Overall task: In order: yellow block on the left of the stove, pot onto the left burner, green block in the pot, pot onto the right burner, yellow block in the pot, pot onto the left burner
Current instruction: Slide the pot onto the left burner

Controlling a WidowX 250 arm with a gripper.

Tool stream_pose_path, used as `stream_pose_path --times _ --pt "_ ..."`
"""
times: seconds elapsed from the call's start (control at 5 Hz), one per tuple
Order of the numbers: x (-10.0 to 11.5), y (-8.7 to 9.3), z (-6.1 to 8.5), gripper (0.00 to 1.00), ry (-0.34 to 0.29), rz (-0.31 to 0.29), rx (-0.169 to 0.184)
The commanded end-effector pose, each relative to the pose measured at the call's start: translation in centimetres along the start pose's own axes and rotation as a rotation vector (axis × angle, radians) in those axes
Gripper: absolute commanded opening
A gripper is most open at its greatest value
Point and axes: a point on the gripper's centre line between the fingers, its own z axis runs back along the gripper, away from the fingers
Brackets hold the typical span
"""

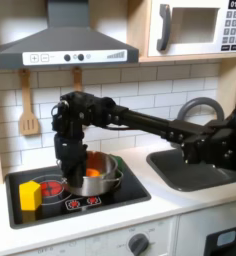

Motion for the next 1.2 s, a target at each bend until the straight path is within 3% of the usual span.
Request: stream_pose_path --times 0.0,1.0 --pt "1.0 0.2 -0.2 0.0 -0.006 0.012 0.003" --pt "2.7 1.7 -0.1 0.0 -0.012 0.061 0.002"
